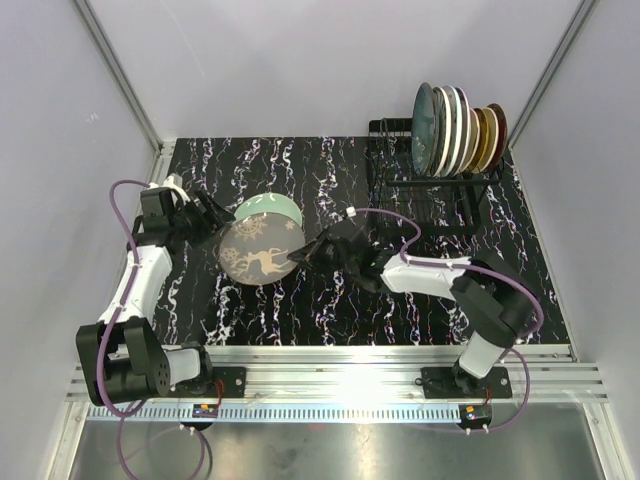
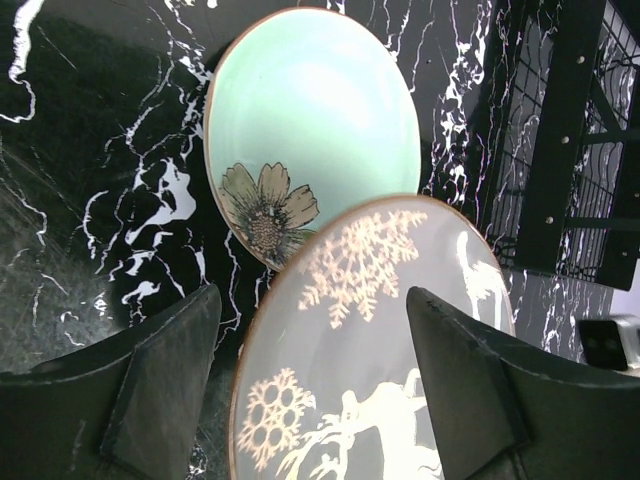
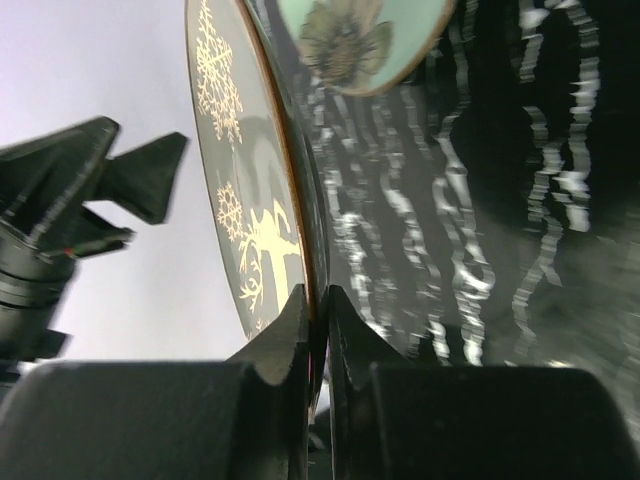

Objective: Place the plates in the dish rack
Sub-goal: Pass the plate from the left arm to the right, then insert the plate into the dish rack

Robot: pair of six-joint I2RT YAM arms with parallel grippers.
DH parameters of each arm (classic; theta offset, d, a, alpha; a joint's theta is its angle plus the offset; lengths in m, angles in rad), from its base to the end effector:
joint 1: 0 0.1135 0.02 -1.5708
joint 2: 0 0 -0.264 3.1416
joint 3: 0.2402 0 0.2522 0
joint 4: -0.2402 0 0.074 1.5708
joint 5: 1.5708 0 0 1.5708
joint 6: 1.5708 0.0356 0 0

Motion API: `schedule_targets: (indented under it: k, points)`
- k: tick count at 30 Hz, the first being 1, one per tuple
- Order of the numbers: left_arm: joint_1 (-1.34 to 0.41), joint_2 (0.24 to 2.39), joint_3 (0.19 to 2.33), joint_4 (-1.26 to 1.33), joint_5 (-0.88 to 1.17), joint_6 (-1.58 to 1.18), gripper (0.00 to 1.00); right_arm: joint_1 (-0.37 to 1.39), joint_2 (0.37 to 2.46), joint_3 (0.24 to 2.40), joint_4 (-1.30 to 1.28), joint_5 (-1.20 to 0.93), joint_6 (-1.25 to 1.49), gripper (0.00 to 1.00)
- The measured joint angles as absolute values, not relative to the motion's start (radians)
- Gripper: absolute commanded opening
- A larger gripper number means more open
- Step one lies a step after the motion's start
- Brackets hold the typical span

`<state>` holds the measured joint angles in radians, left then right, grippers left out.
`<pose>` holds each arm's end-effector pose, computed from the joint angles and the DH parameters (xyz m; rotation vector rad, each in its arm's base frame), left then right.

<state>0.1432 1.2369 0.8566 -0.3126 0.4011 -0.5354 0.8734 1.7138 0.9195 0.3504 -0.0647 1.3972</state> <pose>0.2646 0.0241 0.2595 -0.5518 2.2149 -0.6609 0.2365 0.2859 0.1951 0.5648 2.2935 1.3849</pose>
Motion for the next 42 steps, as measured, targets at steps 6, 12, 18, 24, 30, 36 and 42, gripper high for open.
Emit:
schedule_targets:
  k: [6, 12, 18, 24, 30, 36, 42]
  points:
    - [0.150, 1.237, 0.857, -0.313, 0.405, -0.526, 0.84, 0.875, 1.567, 0.919, 0.112, 0.014, 1.218, 0.00]
    - [0.151, 1.233, 0.866, -0.324, 0.413, -0.506, 0.99, 0.875, 1.380, 0.961, -0.134, 0.110, 0.972, 0.00]
    - [0.150, 1.205, 0.869, -0.325, 0.434, -0.501, 0.99, 0.875, 1.340, 1.179, -0.367, 0.179, 0.702, 0.00]
    - [0.135, 1.158, 0.877, -0.342, 0.434, -0.484, 0.99, 0.850, 1.345, 1.483, -0.516, 0.274, 0.463, 0.00]
    - [0.038, 1.100, 0.916, -0.392, 0.369, -0.424, 0.99, 0.706, 1.373, 1.702, -0.562, 0.325, 0.319, 0.00]
    - [-0.006, 1.039, 0.943, -0.424, 0.305, -0.384, 0.99, 0.643, 1.471, 1.884, -0.640, 0.454, 0.157, 0.00]
    - [-0.025, 1.034, 0.947, -0.432, 0.288, -0.369, 0.99, 0.643, 1.557, 2.037, -0.679, 0.566, 0.007, 0.00]
